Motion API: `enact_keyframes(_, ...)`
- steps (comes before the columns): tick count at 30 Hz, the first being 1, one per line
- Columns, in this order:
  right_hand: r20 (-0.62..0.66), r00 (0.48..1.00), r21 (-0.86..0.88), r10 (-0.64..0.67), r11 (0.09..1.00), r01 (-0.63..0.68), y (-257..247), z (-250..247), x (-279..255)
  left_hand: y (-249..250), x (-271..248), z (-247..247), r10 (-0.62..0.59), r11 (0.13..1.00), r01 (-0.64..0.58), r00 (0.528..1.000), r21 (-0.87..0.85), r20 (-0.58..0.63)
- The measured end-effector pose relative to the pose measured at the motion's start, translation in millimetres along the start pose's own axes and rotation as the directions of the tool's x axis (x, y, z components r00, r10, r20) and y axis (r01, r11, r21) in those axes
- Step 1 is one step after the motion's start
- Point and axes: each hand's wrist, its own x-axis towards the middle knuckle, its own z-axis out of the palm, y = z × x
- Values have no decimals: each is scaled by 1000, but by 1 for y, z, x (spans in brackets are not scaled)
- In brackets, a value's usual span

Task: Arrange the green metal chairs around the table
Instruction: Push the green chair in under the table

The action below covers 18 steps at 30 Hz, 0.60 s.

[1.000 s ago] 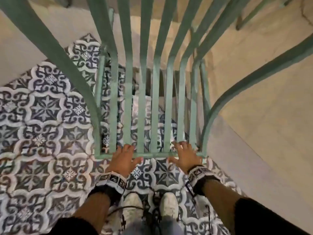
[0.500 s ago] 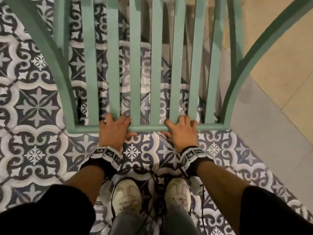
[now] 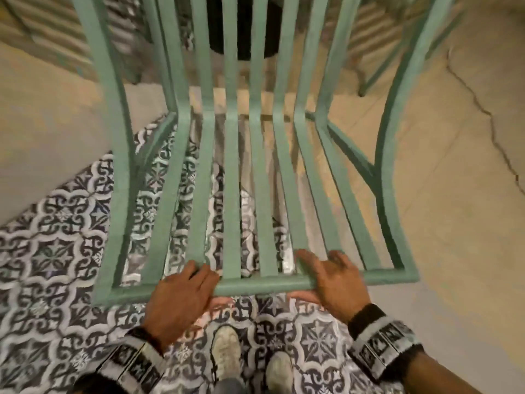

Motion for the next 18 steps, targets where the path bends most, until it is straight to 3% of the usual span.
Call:
enact_keyframes(4, -239, 970, -13, -47, 999, 45, 7, -132, 20, -7, 5, -141, -5, 997, 16, 988, 72, -157)
enact_keyframes(9, -347, 937, -107, -53, 994, 17, 13, -266, 48, -9, 24, -276, 62, 986, -10, 948, 167, -311)
enact_keyframes(14, -365, 929, -156, -59, 988, 1, 18, -336, 62, -3, 32, -343, 151, 971, -61, 906, 231, -395)
enact_keyframes(18, -353, 931, -201, -92, 979, 21, 22, -373, 73, -4, 42, -374, 143, 972, -46, 891, 228, -430)
